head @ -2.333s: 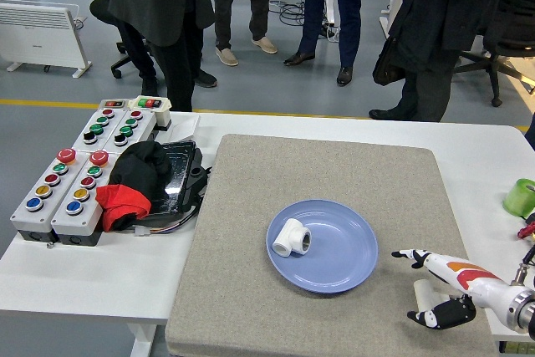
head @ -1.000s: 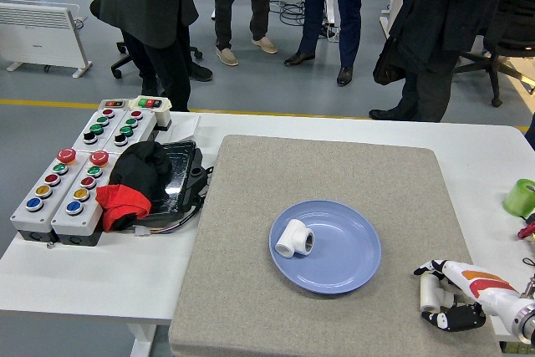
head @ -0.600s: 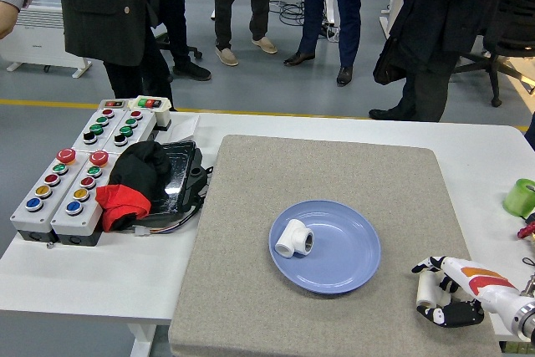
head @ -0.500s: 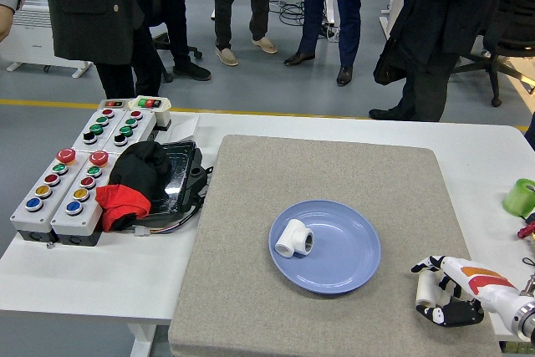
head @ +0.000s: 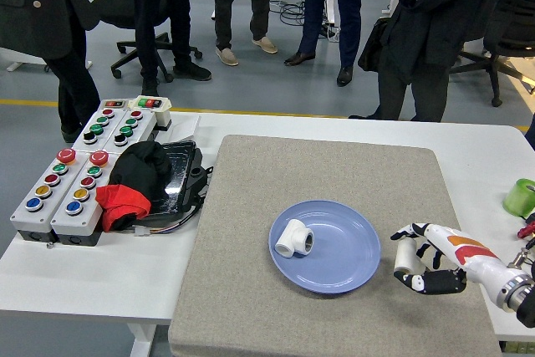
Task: Pick pipe place plate twice
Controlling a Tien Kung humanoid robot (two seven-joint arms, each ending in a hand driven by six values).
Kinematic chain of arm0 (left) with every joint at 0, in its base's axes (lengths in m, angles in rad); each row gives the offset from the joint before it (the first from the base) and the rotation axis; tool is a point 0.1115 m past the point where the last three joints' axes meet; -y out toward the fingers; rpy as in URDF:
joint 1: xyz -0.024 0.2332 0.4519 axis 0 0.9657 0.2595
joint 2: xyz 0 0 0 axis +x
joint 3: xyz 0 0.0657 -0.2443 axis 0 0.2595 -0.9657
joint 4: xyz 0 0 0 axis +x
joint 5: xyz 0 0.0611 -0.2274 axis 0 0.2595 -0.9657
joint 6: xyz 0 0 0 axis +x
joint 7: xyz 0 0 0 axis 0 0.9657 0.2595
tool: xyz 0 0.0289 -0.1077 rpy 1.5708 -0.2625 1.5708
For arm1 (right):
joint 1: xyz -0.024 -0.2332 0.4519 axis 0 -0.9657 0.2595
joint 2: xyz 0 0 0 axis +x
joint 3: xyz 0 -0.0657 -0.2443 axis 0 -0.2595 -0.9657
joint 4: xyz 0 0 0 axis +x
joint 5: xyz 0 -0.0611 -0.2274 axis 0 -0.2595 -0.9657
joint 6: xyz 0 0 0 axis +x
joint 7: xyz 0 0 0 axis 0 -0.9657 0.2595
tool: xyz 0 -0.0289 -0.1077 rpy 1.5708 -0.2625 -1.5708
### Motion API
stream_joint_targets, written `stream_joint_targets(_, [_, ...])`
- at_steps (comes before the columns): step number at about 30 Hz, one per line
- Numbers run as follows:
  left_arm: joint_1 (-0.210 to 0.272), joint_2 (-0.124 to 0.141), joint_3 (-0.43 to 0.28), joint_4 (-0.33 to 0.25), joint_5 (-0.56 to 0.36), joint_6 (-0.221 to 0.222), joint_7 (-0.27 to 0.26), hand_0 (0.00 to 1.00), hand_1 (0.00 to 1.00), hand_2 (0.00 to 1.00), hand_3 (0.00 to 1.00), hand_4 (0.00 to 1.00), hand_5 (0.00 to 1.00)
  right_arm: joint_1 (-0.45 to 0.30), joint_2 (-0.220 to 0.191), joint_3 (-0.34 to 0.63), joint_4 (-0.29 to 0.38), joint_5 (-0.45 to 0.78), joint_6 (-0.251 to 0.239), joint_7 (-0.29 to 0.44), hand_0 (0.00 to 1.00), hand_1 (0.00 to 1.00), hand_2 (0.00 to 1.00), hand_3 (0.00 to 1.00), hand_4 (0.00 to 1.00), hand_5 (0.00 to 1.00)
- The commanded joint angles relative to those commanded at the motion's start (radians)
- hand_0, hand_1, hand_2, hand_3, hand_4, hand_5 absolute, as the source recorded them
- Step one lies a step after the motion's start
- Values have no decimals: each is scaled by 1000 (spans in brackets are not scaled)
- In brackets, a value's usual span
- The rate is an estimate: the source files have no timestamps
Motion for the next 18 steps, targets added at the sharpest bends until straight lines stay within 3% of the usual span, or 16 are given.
stream_joint_targets(8, [-1, 0, 0, 0, -3, 0, 1, 722, 747, 699, 646, 406, 998, 114, 72, -109, -41, 30, -33, 12, 326, 459, 587, 730, 669, 321])
stream_joint_targets(18, [0, 0, 1, 0, -7, -2, 3, 722, 747, 699, 647, 406, 998, 214, 143, -250, -175, 31, -94, 24, 352, 480, 597, 732, 661, 316])
